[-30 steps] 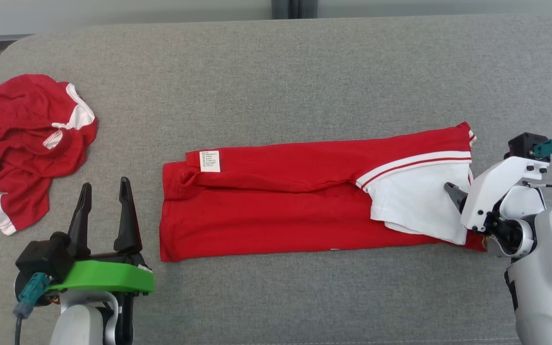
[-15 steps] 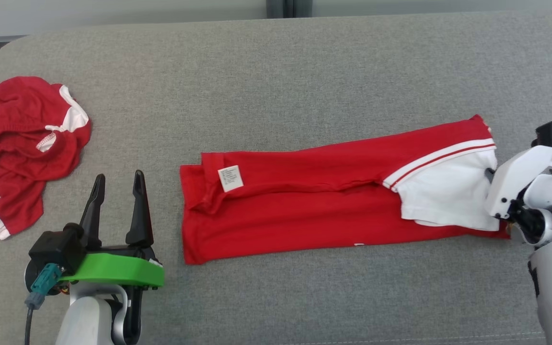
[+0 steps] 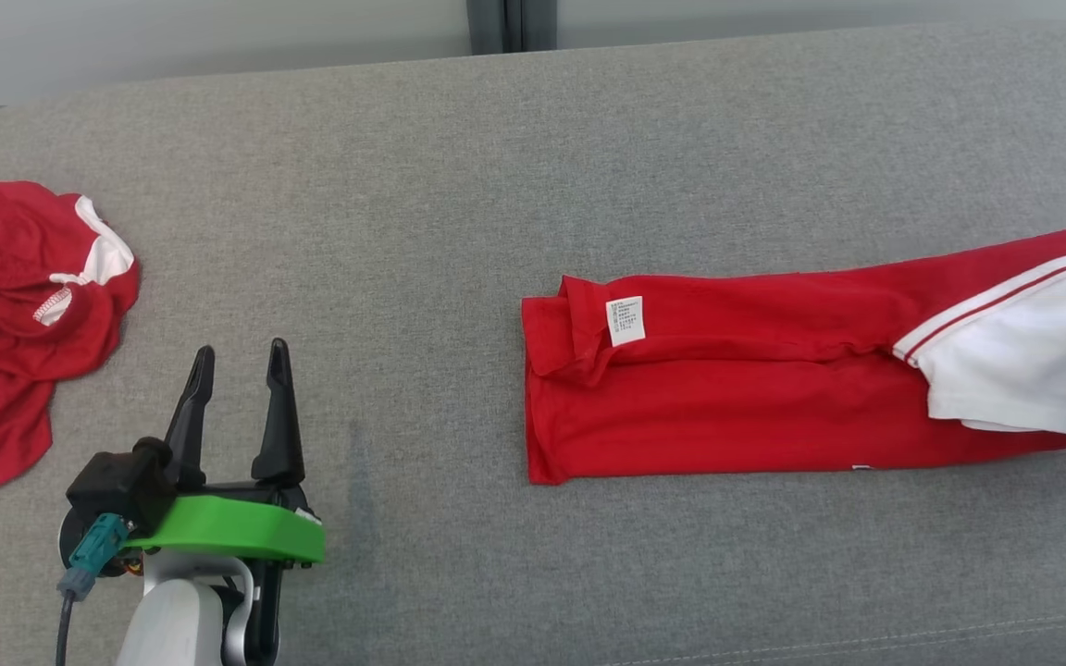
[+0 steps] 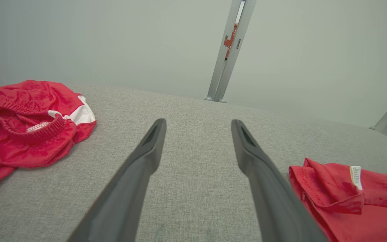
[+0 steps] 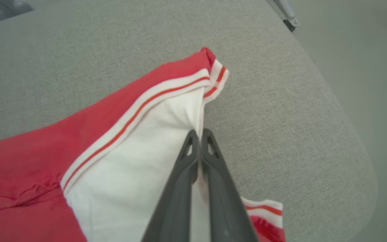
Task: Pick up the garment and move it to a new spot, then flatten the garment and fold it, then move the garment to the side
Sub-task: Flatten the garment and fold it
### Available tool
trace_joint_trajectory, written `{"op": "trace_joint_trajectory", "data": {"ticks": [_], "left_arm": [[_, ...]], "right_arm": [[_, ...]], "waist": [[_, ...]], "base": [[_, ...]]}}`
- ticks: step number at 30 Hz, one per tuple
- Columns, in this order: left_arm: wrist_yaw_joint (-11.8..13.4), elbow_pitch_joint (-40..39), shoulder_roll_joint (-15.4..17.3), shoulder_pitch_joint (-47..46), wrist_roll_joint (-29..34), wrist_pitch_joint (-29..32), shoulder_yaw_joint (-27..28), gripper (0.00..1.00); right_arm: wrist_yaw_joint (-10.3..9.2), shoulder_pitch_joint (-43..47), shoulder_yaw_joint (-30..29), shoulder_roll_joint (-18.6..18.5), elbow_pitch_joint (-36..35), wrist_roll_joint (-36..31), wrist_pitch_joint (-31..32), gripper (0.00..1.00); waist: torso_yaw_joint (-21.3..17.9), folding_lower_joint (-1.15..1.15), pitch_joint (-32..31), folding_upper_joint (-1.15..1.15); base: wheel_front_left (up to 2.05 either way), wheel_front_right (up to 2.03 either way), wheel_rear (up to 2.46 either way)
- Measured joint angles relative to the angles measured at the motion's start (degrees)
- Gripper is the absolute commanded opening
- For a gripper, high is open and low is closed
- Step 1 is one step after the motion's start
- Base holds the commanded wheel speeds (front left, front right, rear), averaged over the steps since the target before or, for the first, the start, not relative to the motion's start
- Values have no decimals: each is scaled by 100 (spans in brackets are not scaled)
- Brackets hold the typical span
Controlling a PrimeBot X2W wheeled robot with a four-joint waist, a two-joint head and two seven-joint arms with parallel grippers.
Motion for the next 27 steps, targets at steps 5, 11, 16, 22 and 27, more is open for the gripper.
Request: {"op": "trace_joint_trajectory", "data": {"ticks": [5,11,16,22,27], "left_arm": [[0,53,16,1,-31,0,-45,100],[0,81,20,1,-122,0,-97,100],[0,90,21,-4,-133,-1,-123,100],[-1,129,19,-54,-166,0,-216,100],[-1,167,14,-112,-181,0,-339,100]], "right_arm": [[-2,155,619,256,-633,53,135,0],[-4,296,1924,587,-1272,397,281,0],[-4,210,2844,680,-1313,575,380,0],[-4,-71,3666,894,-847,677,337,0],[-4,-226,4142,1056,-300,871,269,0]], "waist": [[-32,0,-59,0],[45,0,-105,0],[157,0,-110,0],[334,0,-77,0],[517,0,-59,0]], "base": [[0,0,0],[0,0,0],[0,0,0],[0,0,0],[0,0,0]]}}
